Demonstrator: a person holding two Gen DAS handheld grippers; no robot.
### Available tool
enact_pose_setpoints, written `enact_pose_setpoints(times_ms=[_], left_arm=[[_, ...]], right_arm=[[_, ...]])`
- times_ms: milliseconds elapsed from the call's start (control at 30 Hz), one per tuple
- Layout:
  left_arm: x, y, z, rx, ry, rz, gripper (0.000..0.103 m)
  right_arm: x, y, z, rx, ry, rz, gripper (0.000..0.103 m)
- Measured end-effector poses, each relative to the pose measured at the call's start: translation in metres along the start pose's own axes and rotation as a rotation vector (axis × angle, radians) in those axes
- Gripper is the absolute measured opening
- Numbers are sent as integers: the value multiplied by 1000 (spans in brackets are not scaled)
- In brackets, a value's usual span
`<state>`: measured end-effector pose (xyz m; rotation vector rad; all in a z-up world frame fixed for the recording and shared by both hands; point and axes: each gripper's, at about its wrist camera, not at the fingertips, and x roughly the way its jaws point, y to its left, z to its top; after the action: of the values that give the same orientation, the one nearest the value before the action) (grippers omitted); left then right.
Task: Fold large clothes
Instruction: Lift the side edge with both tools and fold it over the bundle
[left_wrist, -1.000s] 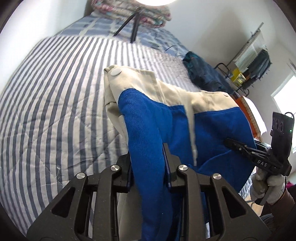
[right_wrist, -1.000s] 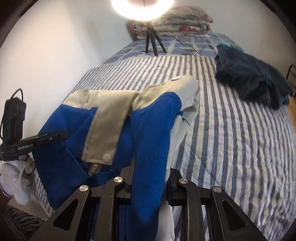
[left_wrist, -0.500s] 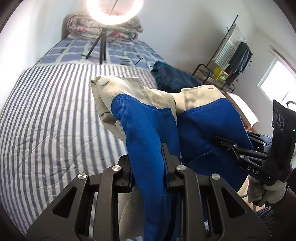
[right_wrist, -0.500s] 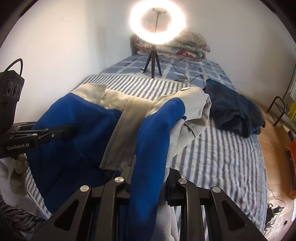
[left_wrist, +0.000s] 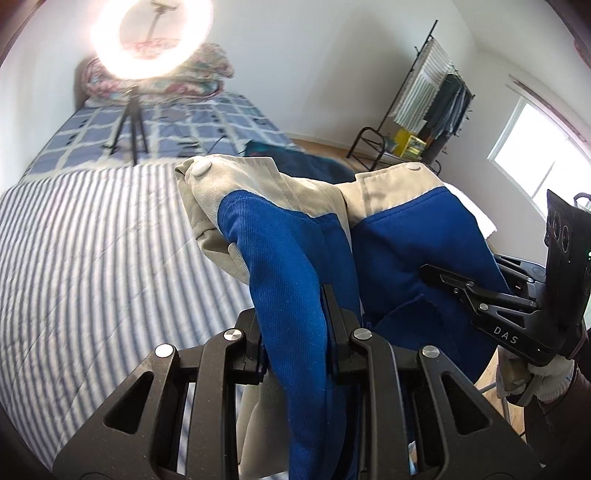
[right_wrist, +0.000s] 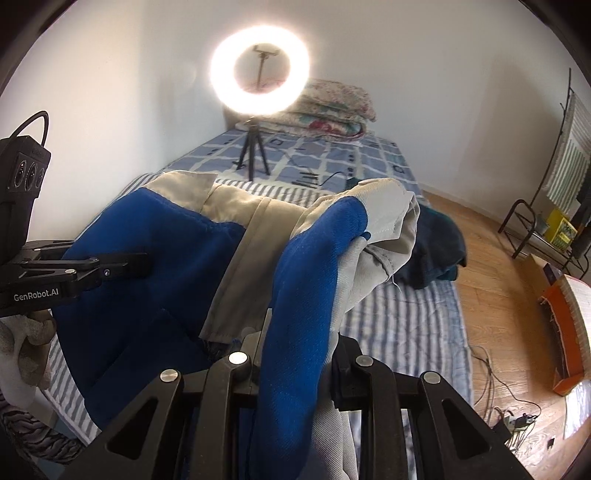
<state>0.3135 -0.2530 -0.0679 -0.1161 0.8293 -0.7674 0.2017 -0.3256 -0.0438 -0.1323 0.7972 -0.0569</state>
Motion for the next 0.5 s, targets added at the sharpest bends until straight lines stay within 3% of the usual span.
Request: enact_pose_setpoints(times_ms=[267, 500], left_arm=[[65, -30, 73, 30, -27, -83, 22], [137, -29, 145, 51, -55, -166, 22]], right_arm=[[12, -83, 36, 66, -34, -60, 22], [49, -161, 76, 162, -101, -37, 22]])
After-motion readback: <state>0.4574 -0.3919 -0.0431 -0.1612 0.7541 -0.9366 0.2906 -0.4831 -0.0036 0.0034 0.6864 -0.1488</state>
